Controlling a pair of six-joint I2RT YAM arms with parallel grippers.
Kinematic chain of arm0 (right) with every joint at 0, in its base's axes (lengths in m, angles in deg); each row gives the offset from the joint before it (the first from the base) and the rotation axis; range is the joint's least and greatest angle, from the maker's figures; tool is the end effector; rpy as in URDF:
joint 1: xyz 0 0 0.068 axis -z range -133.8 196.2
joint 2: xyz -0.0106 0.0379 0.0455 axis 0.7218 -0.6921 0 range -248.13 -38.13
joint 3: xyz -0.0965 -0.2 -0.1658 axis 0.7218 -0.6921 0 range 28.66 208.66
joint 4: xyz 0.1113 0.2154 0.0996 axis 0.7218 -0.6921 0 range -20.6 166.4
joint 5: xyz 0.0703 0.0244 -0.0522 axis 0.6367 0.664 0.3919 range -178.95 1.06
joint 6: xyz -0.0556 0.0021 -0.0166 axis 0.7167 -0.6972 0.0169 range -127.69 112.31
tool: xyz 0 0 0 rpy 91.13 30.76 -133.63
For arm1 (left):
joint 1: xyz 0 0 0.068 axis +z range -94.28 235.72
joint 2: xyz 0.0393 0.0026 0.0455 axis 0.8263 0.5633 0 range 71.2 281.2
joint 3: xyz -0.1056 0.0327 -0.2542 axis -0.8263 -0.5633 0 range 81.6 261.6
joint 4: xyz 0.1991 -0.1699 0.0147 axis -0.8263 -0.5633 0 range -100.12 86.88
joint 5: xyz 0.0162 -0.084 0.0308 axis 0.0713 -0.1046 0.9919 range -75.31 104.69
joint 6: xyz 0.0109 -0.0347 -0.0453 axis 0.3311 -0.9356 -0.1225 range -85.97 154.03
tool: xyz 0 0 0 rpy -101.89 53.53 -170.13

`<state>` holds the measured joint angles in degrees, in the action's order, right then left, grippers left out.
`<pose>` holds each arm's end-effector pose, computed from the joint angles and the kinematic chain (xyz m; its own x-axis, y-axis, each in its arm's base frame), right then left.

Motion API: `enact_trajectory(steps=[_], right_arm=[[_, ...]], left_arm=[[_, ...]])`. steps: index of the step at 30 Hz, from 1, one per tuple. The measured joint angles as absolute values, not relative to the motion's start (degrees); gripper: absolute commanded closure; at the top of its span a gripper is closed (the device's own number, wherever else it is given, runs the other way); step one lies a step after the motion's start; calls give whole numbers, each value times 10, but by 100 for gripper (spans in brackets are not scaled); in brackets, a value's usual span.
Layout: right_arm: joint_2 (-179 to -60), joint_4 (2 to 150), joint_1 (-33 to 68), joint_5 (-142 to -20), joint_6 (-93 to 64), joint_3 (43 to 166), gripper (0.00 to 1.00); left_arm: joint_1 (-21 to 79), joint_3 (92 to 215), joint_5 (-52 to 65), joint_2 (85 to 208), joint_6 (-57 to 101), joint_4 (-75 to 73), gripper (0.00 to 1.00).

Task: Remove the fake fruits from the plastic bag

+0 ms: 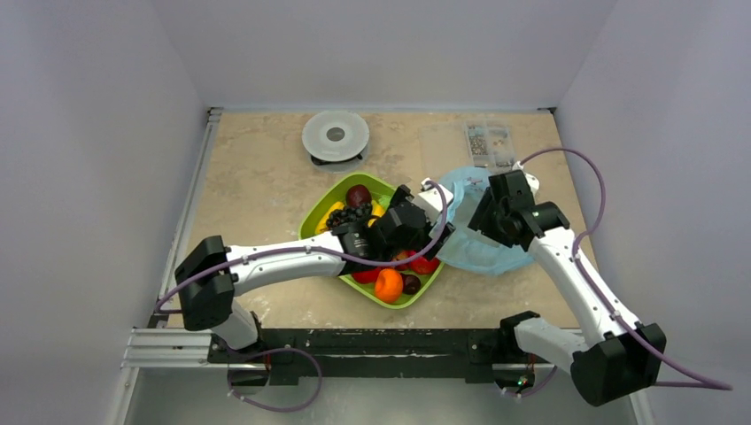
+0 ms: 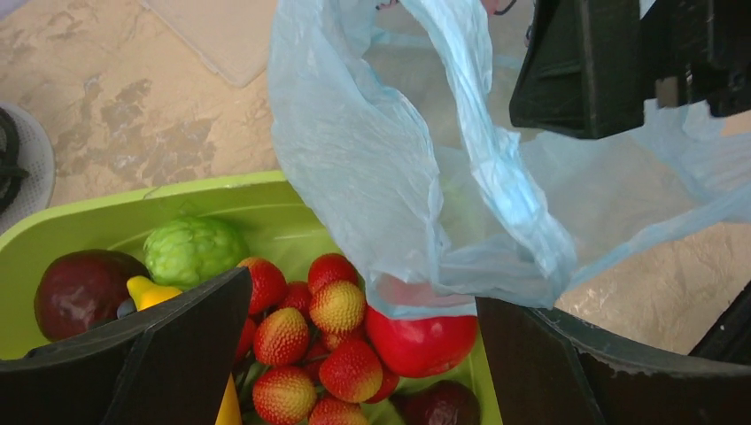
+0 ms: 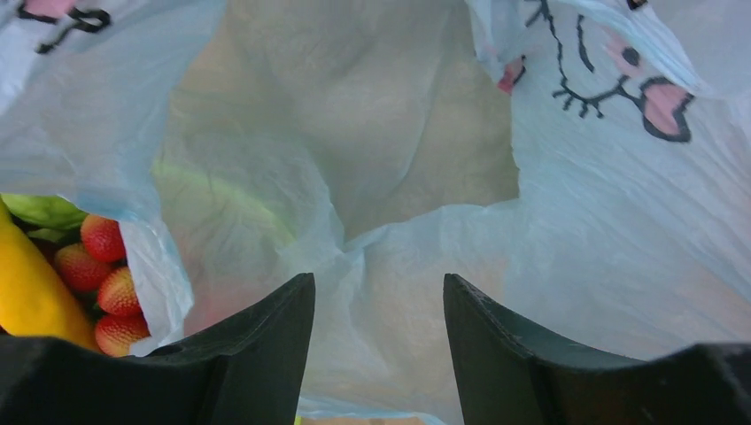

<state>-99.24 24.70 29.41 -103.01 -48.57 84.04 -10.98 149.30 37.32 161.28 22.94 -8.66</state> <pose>0.1966 0.0488 0.2873 -0.7114 0.4485 -0.5410 0.4109 0.8900 0.1976 0.1610 -0.3332 0.2913 -0.3189 0.2917 -0.9018 0.6643 0.7475 0.0069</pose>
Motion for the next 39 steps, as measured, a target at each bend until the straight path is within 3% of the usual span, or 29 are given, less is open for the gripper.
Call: enact_trajectory(steps=[5,6,7,8,9,10,19,26,29,32,35,39], right_arm=[[-1030,317,294,-1024,-473,837,50],[-1047,336,294,-1024,-468,837,51],[-1059,347,294,-1024,-465,837,51],[-1075,358,294,-1026,-463,837,51],[-1093,368,294,-1029,-461,837,53],[-1111,377,293,-1033,-460,837,55],[-1219,413,292,-1123,-503,837,75],[-1284,311,296,-1254,-597,857,75],[-1271,249,300,-1287,-634,858,62],[-1230,212,302,-1303,-649,858,41],[-1182,197,309,-1314,-654,853,34],[-1155,193,342,-1309,-653,840,16]], left_arm=[[-107,1536,385,1653,246,-76,30],[-107,1544,384,1661,249,-72,38],[-104,1553,381,1670,253,-70,51],[-103,1559,374,1675,253,-70,75],[-100,1565,366,1681,255,-71,91],[-97,1571,357,1686,254,-73,94],[-71,1624,323,1705,252,-111,100],[-72,1638,298,1691,241,-144,100],[-72,1638,291,1679,241,-148,100],[-72,1637,280,1672,241,-148,100],[-72,1635,270,1670,242,-148,100],[-72,1632,258,1670,241,-149,100]])
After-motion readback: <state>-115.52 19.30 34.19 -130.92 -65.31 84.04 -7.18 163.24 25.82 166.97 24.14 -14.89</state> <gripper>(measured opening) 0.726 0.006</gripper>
